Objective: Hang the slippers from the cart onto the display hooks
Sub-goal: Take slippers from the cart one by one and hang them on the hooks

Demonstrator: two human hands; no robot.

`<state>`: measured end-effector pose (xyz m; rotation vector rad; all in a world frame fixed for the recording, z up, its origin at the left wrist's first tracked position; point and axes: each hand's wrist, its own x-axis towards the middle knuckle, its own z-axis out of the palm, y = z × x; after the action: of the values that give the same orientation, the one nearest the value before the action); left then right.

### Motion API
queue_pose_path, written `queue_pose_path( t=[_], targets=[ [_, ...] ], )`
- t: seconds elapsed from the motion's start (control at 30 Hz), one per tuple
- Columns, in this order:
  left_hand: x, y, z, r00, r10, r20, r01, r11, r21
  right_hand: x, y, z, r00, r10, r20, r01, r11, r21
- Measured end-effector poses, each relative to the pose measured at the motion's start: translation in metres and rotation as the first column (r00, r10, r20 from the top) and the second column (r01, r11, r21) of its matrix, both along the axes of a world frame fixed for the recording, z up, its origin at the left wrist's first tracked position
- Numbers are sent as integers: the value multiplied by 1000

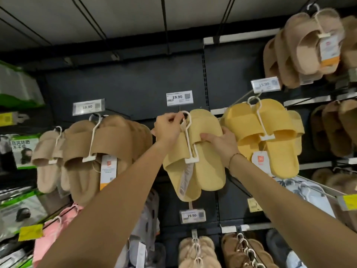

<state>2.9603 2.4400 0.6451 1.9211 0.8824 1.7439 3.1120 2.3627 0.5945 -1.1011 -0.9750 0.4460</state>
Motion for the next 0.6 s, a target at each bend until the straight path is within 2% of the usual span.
queue_pose_path(
  t=[0.2,0.4,0.5,0.6],
  targets=[
    [6,35,12,985,-40,165,20,992,122,9,26,24,997,17,69,-23,996,81],
    [4,48,13,981,-68,180,20,966,256,11,41,18,995,53,85,-67,984,166],
    [3,56,25,987,-17,162,-24,968,250,12,51,21,996,60,66,-71,980,184],
    [7,68,33,989,114,90,-126,982,140,9,67,23,998,36,58,-45,987,152]
  ],
)
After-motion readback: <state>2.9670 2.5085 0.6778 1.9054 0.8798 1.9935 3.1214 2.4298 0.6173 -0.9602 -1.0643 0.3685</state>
